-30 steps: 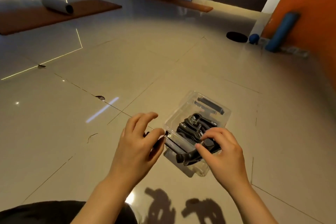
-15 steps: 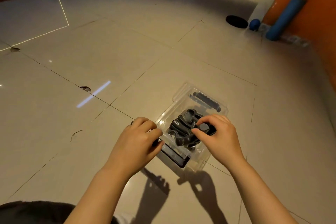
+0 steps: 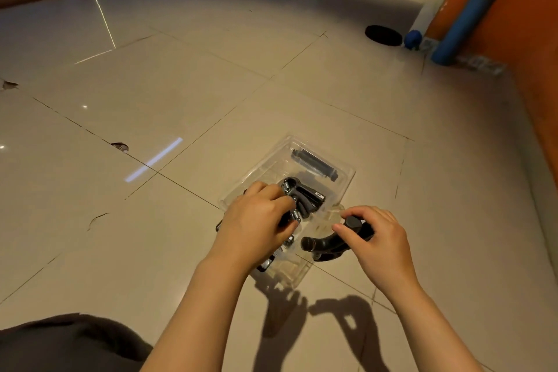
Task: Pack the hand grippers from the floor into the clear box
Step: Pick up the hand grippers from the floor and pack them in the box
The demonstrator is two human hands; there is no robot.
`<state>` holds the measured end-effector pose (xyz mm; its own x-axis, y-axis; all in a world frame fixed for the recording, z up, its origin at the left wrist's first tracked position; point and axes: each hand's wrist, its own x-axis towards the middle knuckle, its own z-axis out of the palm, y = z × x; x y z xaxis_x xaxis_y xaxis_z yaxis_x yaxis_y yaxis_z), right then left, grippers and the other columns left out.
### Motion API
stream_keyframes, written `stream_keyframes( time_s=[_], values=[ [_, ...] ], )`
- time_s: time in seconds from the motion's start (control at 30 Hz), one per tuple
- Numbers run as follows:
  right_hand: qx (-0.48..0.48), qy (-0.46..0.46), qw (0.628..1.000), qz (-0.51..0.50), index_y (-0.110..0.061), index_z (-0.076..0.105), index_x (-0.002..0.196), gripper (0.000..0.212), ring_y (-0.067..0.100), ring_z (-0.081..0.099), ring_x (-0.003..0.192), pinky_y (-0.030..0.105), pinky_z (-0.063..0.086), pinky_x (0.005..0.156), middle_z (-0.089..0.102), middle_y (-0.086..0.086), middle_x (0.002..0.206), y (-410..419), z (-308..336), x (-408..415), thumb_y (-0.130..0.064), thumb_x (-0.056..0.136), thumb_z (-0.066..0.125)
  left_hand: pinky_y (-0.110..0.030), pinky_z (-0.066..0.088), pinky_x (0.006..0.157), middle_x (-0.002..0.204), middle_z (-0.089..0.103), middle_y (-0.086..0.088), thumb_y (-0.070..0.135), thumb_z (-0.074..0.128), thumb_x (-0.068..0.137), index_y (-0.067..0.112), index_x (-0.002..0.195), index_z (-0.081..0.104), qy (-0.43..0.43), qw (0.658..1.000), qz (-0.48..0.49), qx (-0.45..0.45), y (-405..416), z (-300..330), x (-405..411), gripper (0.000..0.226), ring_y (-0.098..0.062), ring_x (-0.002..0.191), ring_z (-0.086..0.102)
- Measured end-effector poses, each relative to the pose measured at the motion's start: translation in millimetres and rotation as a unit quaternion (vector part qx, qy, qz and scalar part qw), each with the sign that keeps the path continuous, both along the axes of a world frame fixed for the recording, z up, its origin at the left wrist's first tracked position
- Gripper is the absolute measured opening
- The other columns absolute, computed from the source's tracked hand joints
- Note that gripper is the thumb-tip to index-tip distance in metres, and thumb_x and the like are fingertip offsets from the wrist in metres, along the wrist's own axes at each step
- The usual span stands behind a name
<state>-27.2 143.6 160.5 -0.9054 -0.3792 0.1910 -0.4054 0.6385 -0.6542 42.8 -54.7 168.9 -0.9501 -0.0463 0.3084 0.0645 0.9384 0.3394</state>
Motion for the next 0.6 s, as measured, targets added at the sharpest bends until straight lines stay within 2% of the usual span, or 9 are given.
stream_keyframes(
  time_s=[0.07, 0.13, 0.23, 0.37, 0.47, 0.6],
  values=[
    [0.006, 0.011, 1.0, -0.005, -0.036, 0.06, 0.083, 0.018, 0.001, 0.047, 0.089, 0.008, 0.032, 0.076, 0.058, -0.025, 0.086, 21, 5, -3, -0.027, 0.077, 0.074, -0.029, 0.046, 0.074, 0.105, 0.059, 0.009, 0.042, 0.06, 0.085, 0.027, 0.11, 0.064, -0.016, 0.999, 0.009, 0.04, 20, 1, -8, 0.029, -0.015, 0.103, 0.047],
    [0.014, 0.017, 1.0, -0.008, -0.035, 0.06, 0.083, 0.019, -0.001, 0.046, 0.089, 0.005, 0.03, 0.075, 0.057, -0.026, 0.085, 42, 11, -4, -0.026, 0.076, 0.074, -0.027, 0.043, 0.078, 0.11, 0.056, 0.01, 0.045, 0.055, 0.087, 0.028, 0.115, 0.062, -0.011, 0.996, 0.032, 0.077, 39, -1, -12, 0.033, -0.012, 0.106, 0.044],
    [0.019, 0.014, 1.0, -0.018, -0.031, 0.061, 0.081, 0.016, 0.002, 0.046, 0.088, 0.006, 0.03, 0.072, 0.057, -0.024, 0.084, 71, 15, -5, -0.025, 0.076, 0.075, -0.025, 0.039, 0.073, 0.106, 0.059, 0.008, 0.041, 0.06, 0.085, 0.026, 0.109, 0.065, 0.016, 0.995, 0.043, 0.084, 65, -4, -14, 0.029, -0.015, 0.103, 0.047],
    [0.016, -0.003, 1.0, -0.024, -0.029, 0.063, 0.082, 0.015, 0.003, 0.047, 0.089, 0.007, 0.031, 0.072, 0.058, -0.022, 0.084, 99, 13, -2, -0.023, 0.076, 0.075, -0.025, 0.04, 0.063, 0.093, 0.064, 0.006, 0.036, 0.071, 0.078, 0.024, 0.096, 0.069, 0.044, 0.998, 0.024, 0.03, 90, -2, -6, 0.022, -0.02, 0.093, 0.056],
    [-0.01, -0.014, 1.0, -0.023, -0.029, 0.063, 0.082, 0.014, -0.001, 0.046, 0.089, 0.007, 0.031, 0.071, 0.058, -0.021, 0.085, 108, 16, 8, -0.023, 0.077, 0.074, -0.032, 0.051, 0.058, 0.091, 0.064, 0.005, 0.038, 0.068, 0.077, 0.023, 0.093, 0.07, 0.06, 0.997, 0.035, 0.035, 96, 11, 9, 0.022, -0.021, 0.089, 0.058],
    [-0.046, -0.039, 0.998, -0.016, -0.032, 0.063, 0.081, 0.014, 0.002, 0.049, 0.09, 0.014, 0.037, 0.071, 0.059, -0.02, 0.085, 103, 14, 15, -0.023, 0.078, 0.073, -0.028, 0.047, 0.052, 0.087, 0.064, 0.005, 0.043, 0.057, 0.078, 0.022, 0.088, 0.07, 0.086, 0.994, 0.065, 0.015, 87, 16, 41, 0.025, -0.021, 0.085, 0.059]
  ],
)
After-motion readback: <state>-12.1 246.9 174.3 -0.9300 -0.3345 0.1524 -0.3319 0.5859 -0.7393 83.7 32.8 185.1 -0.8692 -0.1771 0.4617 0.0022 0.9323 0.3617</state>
